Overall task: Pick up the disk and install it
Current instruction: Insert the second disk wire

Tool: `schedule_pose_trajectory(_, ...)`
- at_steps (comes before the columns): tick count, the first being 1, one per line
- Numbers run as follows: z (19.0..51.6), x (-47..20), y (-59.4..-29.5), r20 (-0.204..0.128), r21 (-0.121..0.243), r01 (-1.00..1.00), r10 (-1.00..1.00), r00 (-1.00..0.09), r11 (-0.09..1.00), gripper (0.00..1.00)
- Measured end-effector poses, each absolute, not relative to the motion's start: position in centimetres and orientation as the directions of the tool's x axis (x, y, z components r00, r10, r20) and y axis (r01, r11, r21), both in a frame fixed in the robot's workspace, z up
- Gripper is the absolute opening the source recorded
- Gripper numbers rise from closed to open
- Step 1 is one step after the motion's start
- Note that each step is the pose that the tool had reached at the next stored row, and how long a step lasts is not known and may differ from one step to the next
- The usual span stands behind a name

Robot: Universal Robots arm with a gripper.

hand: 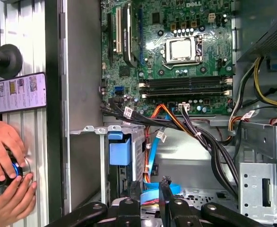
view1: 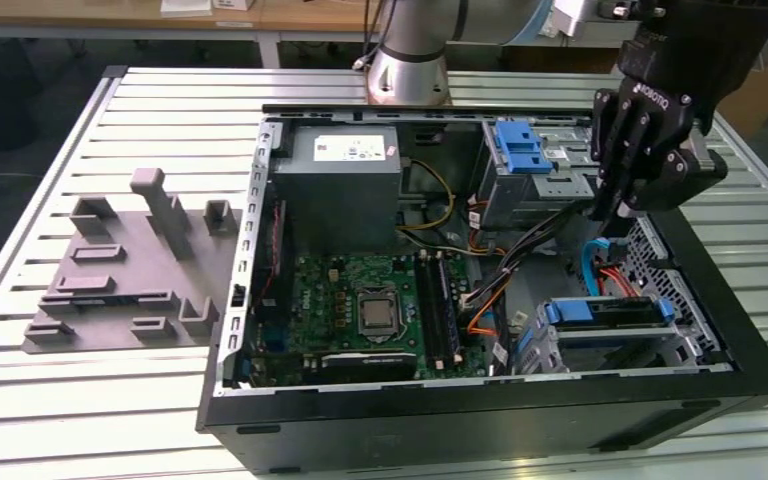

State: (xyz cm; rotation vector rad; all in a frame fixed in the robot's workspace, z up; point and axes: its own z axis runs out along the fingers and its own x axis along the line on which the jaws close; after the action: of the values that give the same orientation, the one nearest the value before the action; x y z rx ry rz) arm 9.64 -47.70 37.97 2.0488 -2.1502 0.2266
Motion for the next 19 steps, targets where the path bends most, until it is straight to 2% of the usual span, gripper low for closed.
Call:
schedule_pose_trajectory(8,37.6,9.6,-47.4,0.251,0.001,-0.999,-0.967,-0.047,0.049,0.30)
schedule_pose_trajectory(19,36.8,9.6,-47.4,0.272,-0.004,-0.999,-0.961,-0.048,0.049,0.30)
